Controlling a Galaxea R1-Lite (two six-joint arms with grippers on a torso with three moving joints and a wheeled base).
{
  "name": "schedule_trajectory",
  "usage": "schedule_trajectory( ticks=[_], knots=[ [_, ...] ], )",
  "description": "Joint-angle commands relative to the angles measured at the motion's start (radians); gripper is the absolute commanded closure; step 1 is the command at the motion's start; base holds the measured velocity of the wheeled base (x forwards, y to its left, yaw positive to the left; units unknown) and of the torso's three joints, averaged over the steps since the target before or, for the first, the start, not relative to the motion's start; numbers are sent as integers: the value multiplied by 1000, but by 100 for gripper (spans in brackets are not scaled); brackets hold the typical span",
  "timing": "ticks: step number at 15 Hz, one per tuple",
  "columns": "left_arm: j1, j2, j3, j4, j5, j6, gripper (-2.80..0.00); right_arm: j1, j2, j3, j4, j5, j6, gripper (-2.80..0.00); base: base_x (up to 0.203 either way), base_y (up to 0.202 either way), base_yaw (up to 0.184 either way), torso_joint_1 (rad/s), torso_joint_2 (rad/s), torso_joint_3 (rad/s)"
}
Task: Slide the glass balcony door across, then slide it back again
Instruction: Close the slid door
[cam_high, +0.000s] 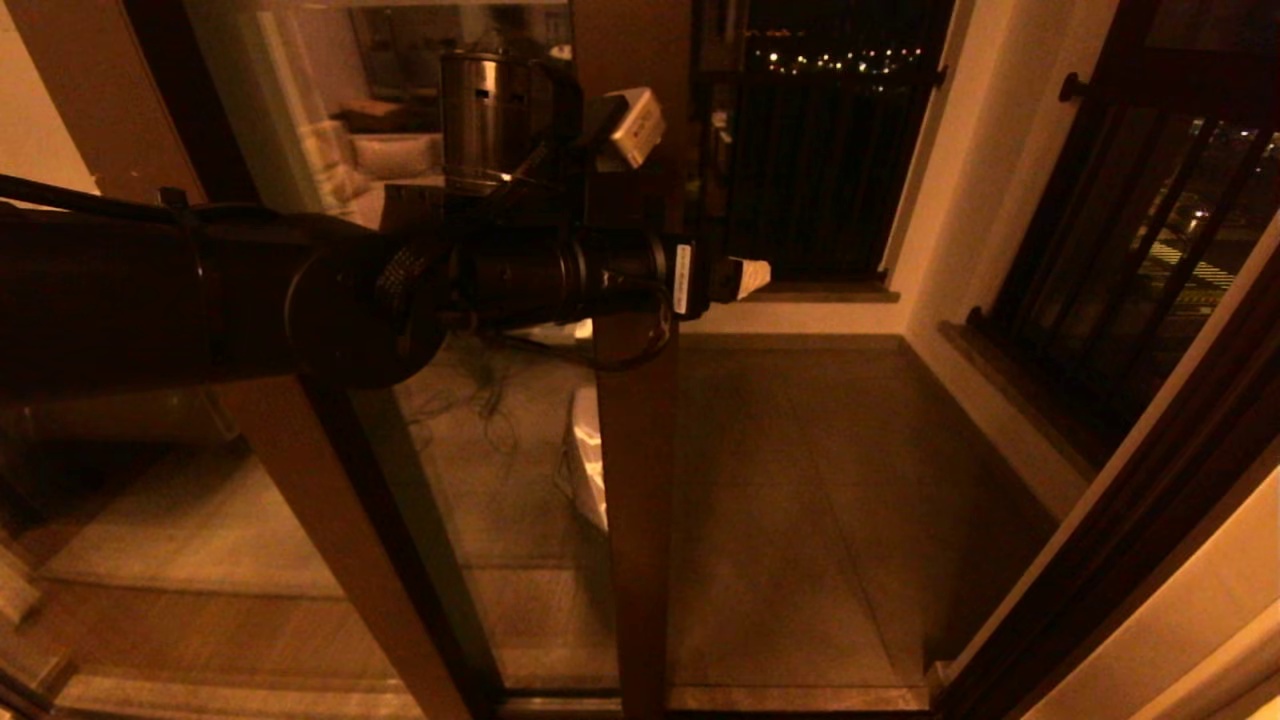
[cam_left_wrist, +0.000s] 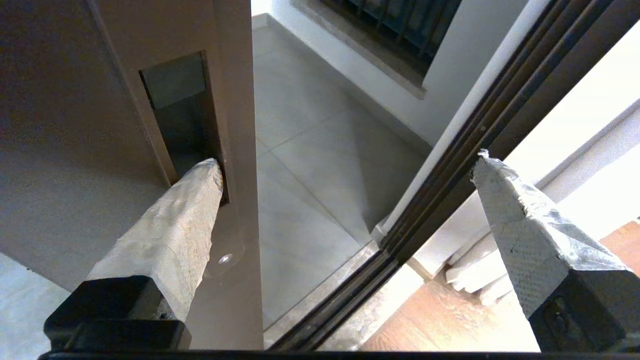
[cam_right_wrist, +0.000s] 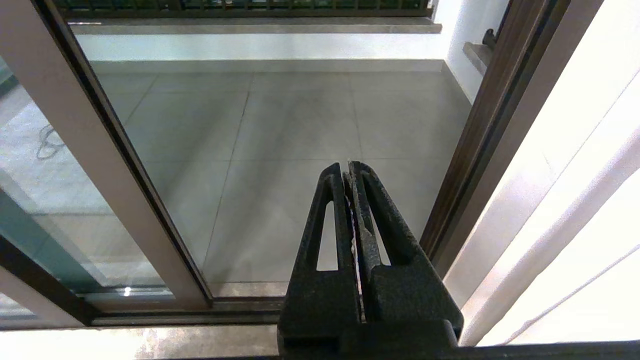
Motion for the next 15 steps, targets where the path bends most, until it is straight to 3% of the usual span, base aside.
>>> schedule_trajectory(
  ticks=[1,12,15],
  knots=[
    [-11,6,-3,-11,-7,1,-280,1,0,0,-1,-1,-1,0,0,0,0,0,0,0],
    [-46,62,-77,-10,-7,1,-280,1,0,0,-1,-1,-1,0,0,0,0,0,0,0],
    [-54,41,-37,-10,-4,1,-280,-1,0,0,1,1,-1,0,0,0,0,0,0,0]
  ],
)
